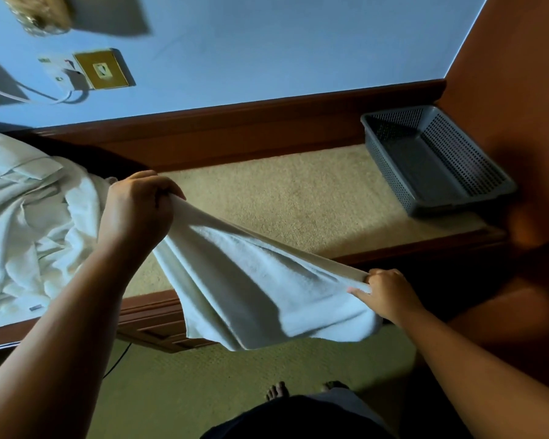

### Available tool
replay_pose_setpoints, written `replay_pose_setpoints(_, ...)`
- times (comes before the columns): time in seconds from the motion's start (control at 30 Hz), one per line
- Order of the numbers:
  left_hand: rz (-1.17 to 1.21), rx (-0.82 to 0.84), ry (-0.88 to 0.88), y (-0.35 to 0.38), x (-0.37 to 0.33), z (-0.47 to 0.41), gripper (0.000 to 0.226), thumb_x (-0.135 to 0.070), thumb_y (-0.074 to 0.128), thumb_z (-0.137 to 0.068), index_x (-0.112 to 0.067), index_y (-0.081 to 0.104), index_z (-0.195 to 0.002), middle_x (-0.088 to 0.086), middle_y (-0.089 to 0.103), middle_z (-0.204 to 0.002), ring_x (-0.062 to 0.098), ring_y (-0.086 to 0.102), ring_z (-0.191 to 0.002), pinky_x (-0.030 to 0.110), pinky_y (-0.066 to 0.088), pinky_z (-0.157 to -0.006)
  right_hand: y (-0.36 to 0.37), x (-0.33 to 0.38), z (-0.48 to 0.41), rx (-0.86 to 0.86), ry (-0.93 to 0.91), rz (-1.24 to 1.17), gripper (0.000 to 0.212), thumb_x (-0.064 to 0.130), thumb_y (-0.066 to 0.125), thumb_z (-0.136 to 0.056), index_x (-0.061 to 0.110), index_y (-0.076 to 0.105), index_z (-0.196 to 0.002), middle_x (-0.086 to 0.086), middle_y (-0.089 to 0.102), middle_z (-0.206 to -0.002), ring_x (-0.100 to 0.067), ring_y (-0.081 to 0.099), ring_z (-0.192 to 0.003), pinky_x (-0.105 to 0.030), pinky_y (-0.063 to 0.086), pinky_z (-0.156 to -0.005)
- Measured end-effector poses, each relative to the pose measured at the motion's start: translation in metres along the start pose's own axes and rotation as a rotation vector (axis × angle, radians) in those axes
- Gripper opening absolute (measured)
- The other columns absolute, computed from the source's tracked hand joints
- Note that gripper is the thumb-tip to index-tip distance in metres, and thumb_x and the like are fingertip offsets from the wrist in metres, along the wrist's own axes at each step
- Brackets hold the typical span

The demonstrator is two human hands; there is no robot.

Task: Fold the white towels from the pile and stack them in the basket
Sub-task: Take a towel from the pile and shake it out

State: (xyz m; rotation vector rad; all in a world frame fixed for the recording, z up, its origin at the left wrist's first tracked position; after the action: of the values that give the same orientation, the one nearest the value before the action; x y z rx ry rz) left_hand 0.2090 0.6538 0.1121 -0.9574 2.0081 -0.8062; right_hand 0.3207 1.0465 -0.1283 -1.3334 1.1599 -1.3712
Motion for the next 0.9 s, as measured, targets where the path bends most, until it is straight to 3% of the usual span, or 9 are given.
replay_pose_setpoints(0.13, 0.024, 0.106, -0.232, 0.015, 0.021, 0.011, 0.027, 0.002, 0.048, -0.079, -0.012, 0.067, -0.067, 0.006, 0.060, -0.064, 0.026, 0.057, -0.061, 0.025, 0.039, -0.054, -0.015, 0.014, -0.011, -0.166, -0.048, -0.062, 0.052, 0.048, 0.055, -0.083, 0.007, 0.063, -0.053, -0.011, 0.057, -0.052, -0.035, 0.059, -0.043, -0.034, 0.049, -0.045)
replay_pose_setpoints(0.27, -0.002, 0.389, -0.320, 0.040, 0.043, 0.034, 0.021, -0.020, 0.057, -0.090, -0.015, 0.065, -0.070, 0.006, 0.062, -0.065, 0.022, 0.057, -0.064, 0.030, 0.041, -0.057, -0.052, 0.042, -0.023, -0.307, -0.139, -0.338, 0.033, 0.038, 0.065, -0.084, 0.010, 0.071, -0.068, -0.007, 0.061, -0.062, -0.029, 0.061, -0.054, -0.030, 0.046, -0.050)
replay_pose_setpoints(0.4, -0.066, 0.547, -0.381, 0.051, 0.068, 0.062, 0.027, -0.045, 0.056, -0.077, -0.019, 0.059, -0.073, 0.003, 0.060, -0.070, 0.020, 0.055, -0.066, 0.033, 0.043, -0.060, -0.088, 0.069, -0.031, -0.382, -0.230, -0.454, 0.040, 0.036, 0.062, -0.087, 0.011, 0.052, -0.057, 0.005, 0.043, -0.062, -0.013, 0.044, -0.054, -0.028, 0.035, -0.049)
replay_pose_setpoints(0.5, -0.241, 0.518, -0.442, 0.051, 0.083, 0.073, 0.018, -0.039, 0.059, -0.088, -0.021, 0.062, -0.092, 0.010, 0.064, -0.102, 0.028, 0.058, -0.091, 0.046, 0.047, -0.087, -0.116, 0.096, -0.028, -0.406, -0.353, -0.456, 0.032, 0.021, 0.068, -0.081, 0.013, 0.048, -0.058, 0.011, 0.036, -0.066, -0.004, 0.033, -0.058, -0.018, 0.025, -0.053)
replay_pose_setpoints(0.57, -0.274, 0.455, -0.230, 0.061, 0.052, 0.074, 0.027, -0.039, 0.063, -0.089, -0.027, 0.060, -0.113, 0.006, 0.059, -0.123, 0.030, 0.054, -0.117, 0.051, 0.031, -0.111, -0.133, 0.120, -0.026, -0.374, -0.469, -0.478, 0.030, 0.020, 0.064, -0.081, 0.015, 0.045, -0.059, 0.010, 0.036, -0.067, -0.004, 0.033, -0.061, -0.017, 0.025, -0.056)
replay_pose_setpoints(0.63, 0.021, 0.454, 0.076, 0.078, -0.010, 0.078, 0.037, -0.044, 0.063, -0.089, -0.029, 0.057, -0.122, -0.003, 0.057, -0.132, 0.022, 0.052, -0.128, 0.045, 0.024, -0.117, -0.148, 0.146, -0.024, -0.334, -0.582, -0.491, 0.029, 0.019, 0.060, -0.082, 0.018, 0.041, -0.061, 0.008, 0.036, -0.068, -0.005, 0.032, -0.063, -0.017, 0.026, -0.058)
replay_pose_setpoints(0.7, 0.390, 0.474, 0.188, 0.093, -0.063, 0.086, 0.038, -0.043, 0.065, -0.092, -0.023, 0.060, -0.125, -0.006, 0.059, -0.133, 0.013, 0.054, -0.128, 0.041, 0.032, -0.115, -0.160, 0.167, -0.022, -0.309, -0.664, -0.525, 0.031, 0.016, 0.059, -0.083, 0.027, 0.036, -0.066, 0.010, 0.032, -0.069, -0.003, 0.030, -0.064, -0.012, 0.023, -0.059)
replay_pose_setpoints(0.8, 0.748, 0.330, 0.107, 0.102, -0.090, 0.094, 0.022, -0.025, 0.072, -0.092, -0.028, 0.065, -0.113, -0.015, 0.062, -0.117, 0.006, 0.063, -0.108, 0.025, 0.046, -0.092, -0.173, 0.177, -0.023, -0.286, -0.682, -0.591, 0.043, 0.007, 0.063, -0.080, 0.030, 0.029, -0.071, 0.013, 0.029, -0.071, -0.002, 0.029, -0.063, -0.013, 0.024, -0.059)
replay_pose_setpoints(0.9, 0.765, 0.276, -0.009, 0.119, -0.074, 0.107, 0.013, -0.036, 0.075, -0.089, -0.037, 0.068, -0.100, -0.020, 0.061, -0.094, 0.003, 0.063, -0.088, 0.019, 0.046, -0.078, -0.183, 0.171, -0.027, -0.271, -0.671, -0.585, 0.047, 0.004, 0.069, -0.076, 0.026, 0.028, -0.069, 0.012, 0.029, -0.070, -0.004, 0.030, -0.061, -0.020, 0.024, -0.056)
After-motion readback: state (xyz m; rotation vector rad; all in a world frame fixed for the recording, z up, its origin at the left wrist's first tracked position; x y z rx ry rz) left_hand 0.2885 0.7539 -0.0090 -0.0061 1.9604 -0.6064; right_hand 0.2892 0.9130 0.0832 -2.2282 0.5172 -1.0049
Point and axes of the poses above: each hand's wrist, its own z-axis away from the middle knuckle, its own y-axis out of the palm, x = y × z, the point moved 7 cm from there along -z, towards the middle knuckle
